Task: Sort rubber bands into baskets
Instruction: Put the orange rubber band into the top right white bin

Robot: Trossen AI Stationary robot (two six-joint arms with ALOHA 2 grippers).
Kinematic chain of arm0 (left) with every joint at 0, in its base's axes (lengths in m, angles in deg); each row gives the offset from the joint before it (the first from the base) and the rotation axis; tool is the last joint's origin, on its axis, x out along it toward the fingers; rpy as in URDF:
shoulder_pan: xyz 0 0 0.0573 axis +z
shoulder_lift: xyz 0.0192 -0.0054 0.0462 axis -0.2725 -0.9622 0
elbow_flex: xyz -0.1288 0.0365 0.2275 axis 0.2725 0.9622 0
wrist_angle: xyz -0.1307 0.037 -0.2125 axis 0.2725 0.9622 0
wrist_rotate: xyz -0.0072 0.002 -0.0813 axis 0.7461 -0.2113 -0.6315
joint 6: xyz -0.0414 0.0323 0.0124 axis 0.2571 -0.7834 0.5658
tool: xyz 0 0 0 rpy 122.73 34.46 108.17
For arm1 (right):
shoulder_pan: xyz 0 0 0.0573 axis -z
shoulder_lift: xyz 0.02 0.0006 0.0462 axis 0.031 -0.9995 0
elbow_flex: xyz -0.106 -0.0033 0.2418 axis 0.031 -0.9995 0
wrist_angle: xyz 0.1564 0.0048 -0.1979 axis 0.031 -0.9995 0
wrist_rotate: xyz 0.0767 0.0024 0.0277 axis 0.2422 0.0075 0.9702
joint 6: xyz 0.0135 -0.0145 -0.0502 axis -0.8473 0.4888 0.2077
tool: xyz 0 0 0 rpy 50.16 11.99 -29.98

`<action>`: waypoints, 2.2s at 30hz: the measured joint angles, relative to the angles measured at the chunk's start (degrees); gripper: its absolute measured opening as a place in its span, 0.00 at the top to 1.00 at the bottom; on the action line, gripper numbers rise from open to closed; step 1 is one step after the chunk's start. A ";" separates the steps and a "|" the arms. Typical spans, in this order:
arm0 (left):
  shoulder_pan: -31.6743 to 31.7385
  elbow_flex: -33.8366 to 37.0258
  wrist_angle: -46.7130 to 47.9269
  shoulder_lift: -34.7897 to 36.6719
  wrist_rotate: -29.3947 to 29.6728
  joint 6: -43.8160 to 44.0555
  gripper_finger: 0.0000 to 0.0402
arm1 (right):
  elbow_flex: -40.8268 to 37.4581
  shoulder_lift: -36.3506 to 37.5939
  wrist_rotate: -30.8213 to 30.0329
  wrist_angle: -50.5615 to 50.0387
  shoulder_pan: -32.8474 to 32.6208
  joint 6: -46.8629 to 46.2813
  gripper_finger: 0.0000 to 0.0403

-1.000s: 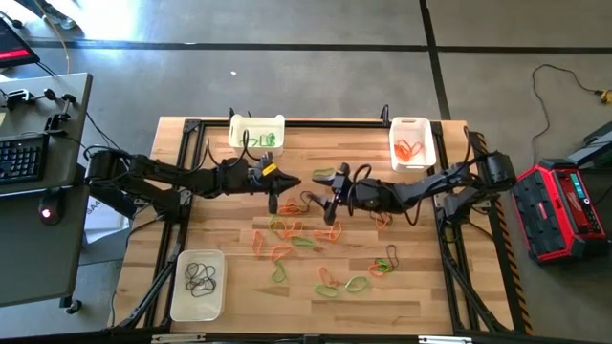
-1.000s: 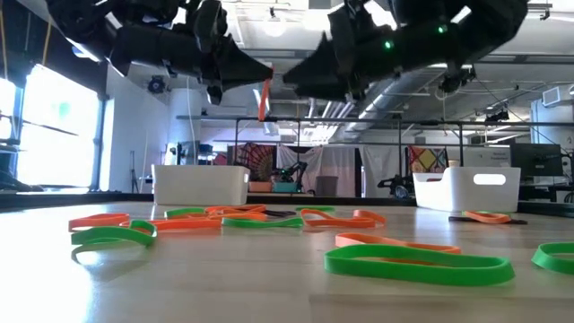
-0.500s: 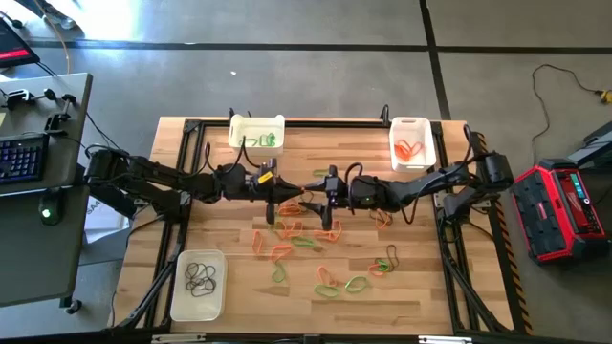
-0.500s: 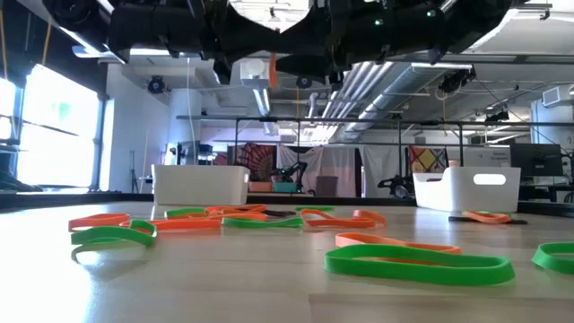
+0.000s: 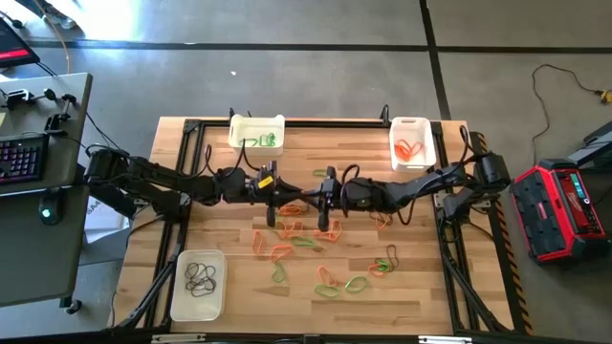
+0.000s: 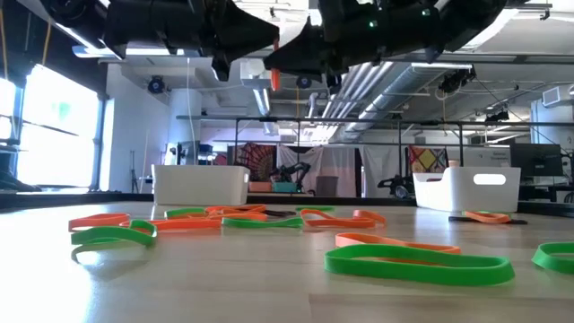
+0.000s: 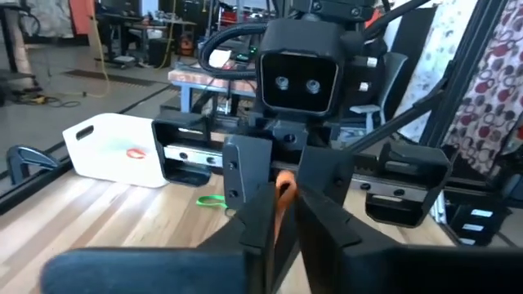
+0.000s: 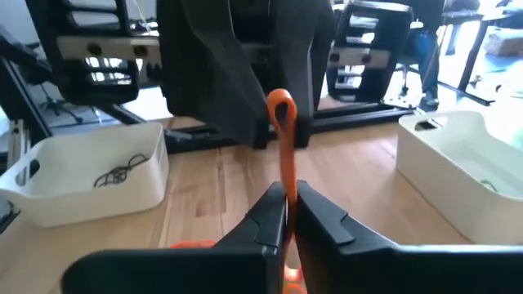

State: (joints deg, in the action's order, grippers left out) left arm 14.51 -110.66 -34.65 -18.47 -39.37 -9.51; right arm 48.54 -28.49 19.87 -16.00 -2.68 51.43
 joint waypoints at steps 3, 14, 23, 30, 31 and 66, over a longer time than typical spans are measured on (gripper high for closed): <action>0.04 0.00 1.19 0.00 2.11 -0.85 0.82 | 0.00 0.00 -0.59 -1.04 -0.10 -0.05 0.99; 0.07 0.00 3.59 0.00 3.48 -1.42 0.64 | -0.02 8.91 -5.19 -17.07 2.45 -0.49 1.00; 0.07 0.00 5.86 0.00 3.50 -1.98 0.63 | -0.02 23.82 -11.49 -45.86 14.89 -4.54 1.00; 0.07 0.00 5.98 0.00 3.51 -1.98 0.63 | -0.11 27.66 -15.74 -64.95 29.10 -11.31 1.00; 0.07 0.00 5.98 0.00 3.51 -1.98 0.63 | -0.44 27.43 -16.42 -65.88 31.05 -11.90 1.00; -0.24 0.04 5.82 0.00 3.37 -0.42 0.78 | -6.52 20.44 -13.48 -66.38 49.32 -9.89 0.71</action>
State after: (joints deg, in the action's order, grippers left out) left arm 14.27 -110.62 -28.84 -18.47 -36.00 -9.93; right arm 42.03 -8.05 6.39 -82.38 46.64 41.55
